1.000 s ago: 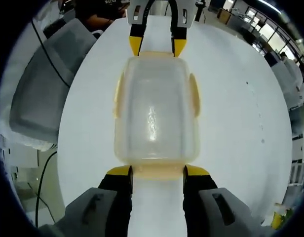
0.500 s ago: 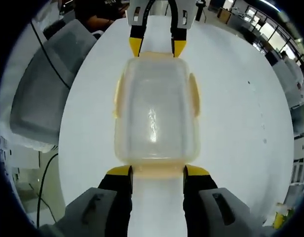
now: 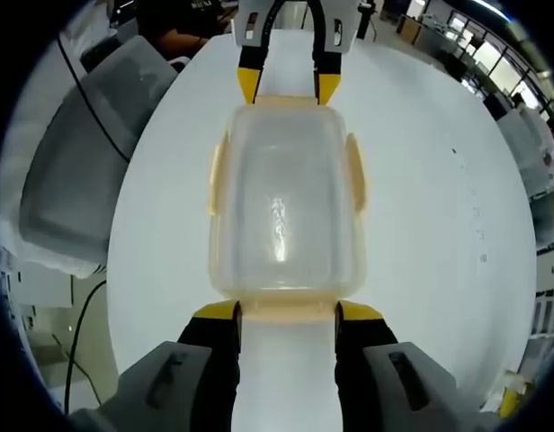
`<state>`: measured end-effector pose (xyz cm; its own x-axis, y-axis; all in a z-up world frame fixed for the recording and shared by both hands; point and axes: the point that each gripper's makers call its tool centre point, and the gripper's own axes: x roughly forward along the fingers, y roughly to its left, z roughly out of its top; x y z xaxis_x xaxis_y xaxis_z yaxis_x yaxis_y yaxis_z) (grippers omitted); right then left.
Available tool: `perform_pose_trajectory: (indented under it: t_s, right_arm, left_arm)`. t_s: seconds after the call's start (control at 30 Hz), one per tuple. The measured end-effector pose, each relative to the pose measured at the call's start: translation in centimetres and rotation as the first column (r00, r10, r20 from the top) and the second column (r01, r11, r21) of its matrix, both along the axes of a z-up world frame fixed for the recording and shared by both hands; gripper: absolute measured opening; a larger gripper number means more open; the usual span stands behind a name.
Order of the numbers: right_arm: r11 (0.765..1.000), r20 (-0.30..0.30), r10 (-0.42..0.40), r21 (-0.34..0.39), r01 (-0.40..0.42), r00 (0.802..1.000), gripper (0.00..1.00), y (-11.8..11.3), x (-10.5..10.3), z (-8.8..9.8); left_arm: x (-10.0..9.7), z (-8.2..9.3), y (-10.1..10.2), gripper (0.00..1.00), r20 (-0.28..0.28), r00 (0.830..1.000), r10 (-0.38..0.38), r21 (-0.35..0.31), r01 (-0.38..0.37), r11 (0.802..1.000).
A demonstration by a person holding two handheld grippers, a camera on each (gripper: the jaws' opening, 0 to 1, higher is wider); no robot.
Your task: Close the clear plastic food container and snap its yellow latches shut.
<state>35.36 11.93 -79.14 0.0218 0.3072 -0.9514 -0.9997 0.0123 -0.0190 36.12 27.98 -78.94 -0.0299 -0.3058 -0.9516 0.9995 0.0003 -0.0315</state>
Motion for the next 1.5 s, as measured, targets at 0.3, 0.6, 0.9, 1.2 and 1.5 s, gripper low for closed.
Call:
perform_pose_trajectory:
  t_s: [0.3,0.6,0.9,1.2,1.5]
  right_arm:
    - [0.999,0.000,-0.034,0.000,0.034,0.999,0.40,-0.3,0.2,-0.1]
    - [0.996,-0.018,-0.089,-0.018,0.089,0.996,0.44,-1.4,0.0,-0.2]
    - [0.951,-0.057,-0.305,0.036,0.308,0.950,0.40,-2.6,0.7,1.1]
    - [0.834,-0.125,-0.544,0.033,0.551,0.830,0.39,-3.2,1.2,1.6]
    - [0.592,-0.337,-0.736,0.101,0.800,0.587,0.37,-1.7,1.1,2.4]
  left_arm:
    - [0.1,0.0,0.2,0.34,0.011,1.000,-0.027,-0.012,0.027,1.000]
    - [0.9,-0.3,1.7,0.41,-0.002,0.995,0.097,0.013,-0.097,0.995]
    - [-0.4,1.8,2.0,0.49,-0.187,0.925,0.332,-0.074,-0.350,0.934]
    - [-0.4,1.8,1.4,0.46,-0.357,0.679,0.642,-0.014,-0.691,0.723]
    - [-0.9,1.4,0.1,0.40,-0.515,0.397,0.760,0.055,-0.869,0.491]
